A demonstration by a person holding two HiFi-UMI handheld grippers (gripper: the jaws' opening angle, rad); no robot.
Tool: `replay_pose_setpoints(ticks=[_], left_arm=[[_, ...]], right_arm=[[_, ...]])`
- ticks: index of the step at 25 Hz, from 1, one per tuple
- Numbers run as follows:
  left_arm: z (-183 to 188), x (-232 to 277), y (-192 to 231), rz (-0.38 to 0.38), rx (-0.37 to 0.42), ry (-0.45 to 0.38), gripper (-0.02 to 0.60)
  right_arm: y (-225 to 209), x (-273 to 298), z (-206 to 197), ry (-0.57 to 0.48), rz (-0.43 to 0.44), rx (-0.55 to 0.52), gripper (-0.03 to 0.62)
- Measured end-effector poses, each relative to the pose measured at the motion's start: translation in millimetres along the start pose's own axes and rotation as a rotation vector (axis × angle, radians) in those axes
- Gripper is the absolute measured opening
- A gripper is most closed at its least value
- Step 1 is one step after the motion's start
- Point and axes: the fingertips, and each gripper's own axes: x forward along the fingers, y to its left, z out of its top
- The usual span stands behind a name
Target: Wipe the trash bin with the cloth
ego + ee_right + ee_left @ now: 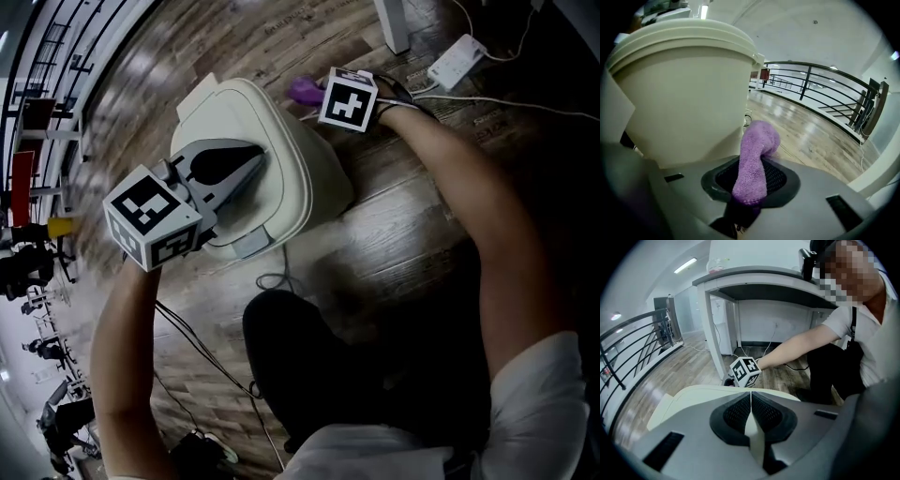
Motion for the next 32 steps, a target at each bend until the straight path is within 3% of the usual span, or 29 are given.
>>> replay_pose_setpoints(ticks=[8, 18, 32], left_arm=[[0.4, -0.1, -0.1, 0.006, 0.004, -0.003, 0.011], [-2.5, -1.1, 0.8, 0.0, 0.003, 0.0, 0.011], [-1.6, -0.6, 0.9, -0.006, 0.01, 0.003, 0.011]], right_arm=[[27.3, 31.0, 17.9, -0.011, 0.078, -0.091, 0.098], [58.4, 4.7, 10.0, -0.03, 0.127, -0.157, 0.098], [136.0, -41.9, -26.0, 0.012, 0.331, -0.177, 0.098]])
